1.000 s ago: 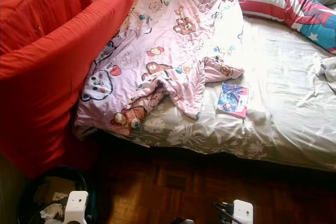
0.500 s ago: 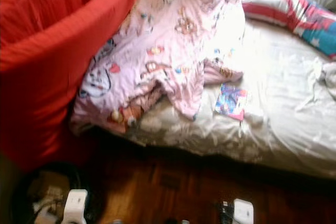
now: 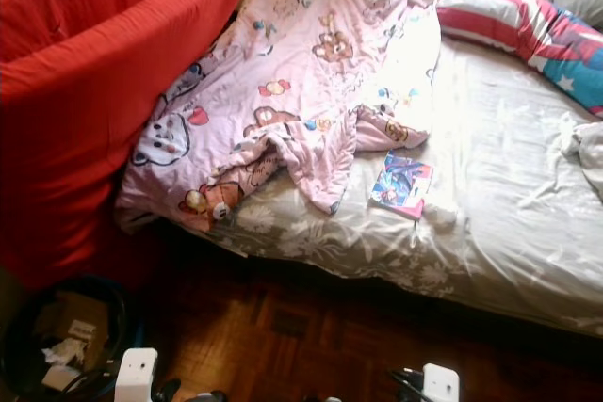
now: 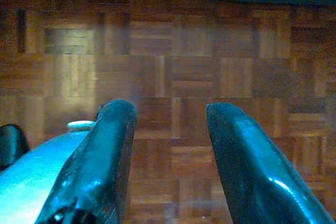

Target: Clean up the room

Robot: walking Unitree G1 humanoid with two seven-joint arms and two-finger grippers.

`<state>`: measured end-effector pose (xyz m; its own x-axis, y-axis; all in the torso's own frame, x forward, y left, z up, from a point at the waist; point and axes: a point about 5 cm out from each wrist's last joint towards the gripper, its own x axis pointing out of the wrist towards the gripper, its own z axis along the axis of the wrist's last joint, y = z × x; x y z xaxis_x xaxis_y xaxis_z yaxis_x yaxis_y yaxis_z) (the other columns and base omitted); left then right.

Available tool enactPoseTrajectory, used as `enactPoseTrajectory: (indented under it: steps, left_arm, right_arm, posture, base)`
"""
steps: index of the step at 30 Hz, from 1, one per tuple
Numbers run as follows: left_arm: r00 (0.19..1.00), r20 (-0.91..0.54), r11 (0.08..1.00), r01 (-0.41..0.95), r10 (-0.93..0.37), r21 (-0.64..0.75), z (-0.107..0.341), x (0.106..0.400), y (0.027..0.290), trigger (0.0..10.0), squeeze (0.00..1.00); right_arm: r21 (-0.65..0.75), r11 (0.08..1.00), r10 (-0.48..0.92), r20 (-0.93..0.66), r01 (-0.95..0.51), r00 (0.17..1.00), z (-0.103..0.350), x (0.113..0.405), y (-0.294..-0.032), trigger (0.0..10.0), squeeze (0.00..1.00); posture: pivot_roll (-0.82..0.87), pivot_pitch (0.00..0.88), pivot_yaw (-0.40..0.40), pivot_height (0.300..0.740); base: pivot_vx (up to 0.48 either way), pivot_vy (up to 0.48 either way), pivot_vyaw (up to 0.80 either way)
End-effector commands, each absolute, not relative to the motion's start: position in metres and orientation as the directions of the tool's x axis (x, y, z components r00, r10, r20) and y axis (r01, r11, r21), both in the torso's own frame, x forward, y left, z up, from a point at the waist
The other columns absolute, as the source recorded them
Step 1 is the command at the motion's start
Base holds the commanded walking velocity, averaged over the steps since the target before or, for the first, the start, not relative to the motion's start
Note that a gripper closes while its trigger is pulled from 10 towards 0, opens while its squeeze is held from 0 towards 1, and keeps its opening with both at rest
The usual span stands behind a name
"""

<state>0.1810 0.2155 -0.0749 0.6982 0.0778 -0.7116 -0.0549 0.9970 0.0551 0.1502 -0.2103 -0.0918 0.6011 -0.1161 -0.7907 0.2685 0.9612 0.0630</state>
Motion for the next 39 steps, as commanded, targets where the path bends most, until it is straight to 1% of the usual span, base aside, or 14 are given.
enactPoseTrajectory:
  steps: [1,11,18,30,39]
  left_arm:
    - [0.665,-0.743,0.997,-0.056,0.079,0.056,-0.0800,0.1719,0.2161,10.0,0.00]
    - [0.657,-0.750,0.997,-0.057,0.077,0.052,-0.0813,0.1711,0.2130,10.0,0.00]
    - [0.650,-0.756,0.997,-0.056,0.075,0.051,-0.0823,0.1706,0.2108,10.0,0.00]
    - [0.650,-0.756,0.997,-0.057,0.078,0.053,-0.0820,0.1696,0.2139,10.0,0.00]
    - [0.655,-0.751,0.997,-0.052,0.082,0.063,-0.0803,0.1720,0.2169,10.0,0.00]
  right_arm:
    - [0.053,0.961,-0.117,-0.812,0.272,0.572,-0.0954,0.1411,-0.2118,10.0,0.00]
    - [0.047,0.963,-0.116,-0.818,0.266,0.564,-0.0960,0.1397,-0.2122,10.0,0.00]
    - [0.049,0.966,-0.114,-0.801,0.254,0.587,-0.0937,0.1476,-0.2074,10.0,0.00]
    - [0.043,0.966,-0.118,-0.805,0.256,0.581,-0.0938,0.1474,-0.2081,10.0,0.00]
    - [0.040,0.967,-0.117,-0.807,0.251,0.579,-0.0940,0.1478,-0.2065,10.0,0.00]
  posture:
    - [0.16,0.203,-0.047,0.740]
    - [0.16,0.212,-0.053,0.740]
    - [0.16,0.219,-0.052,0.740]
    - [0.16,0.226,-0.046,0.740]
    - [0.16,0.221,-0.038,0.740]
  base:
    - [0.000,0.000,0.00]
    - [0.000,0.000,0.00]
    - [0.000,0.000,0.00]
    - [0.000,0.000,0.00]
    - [0.258,0.000,0.00]
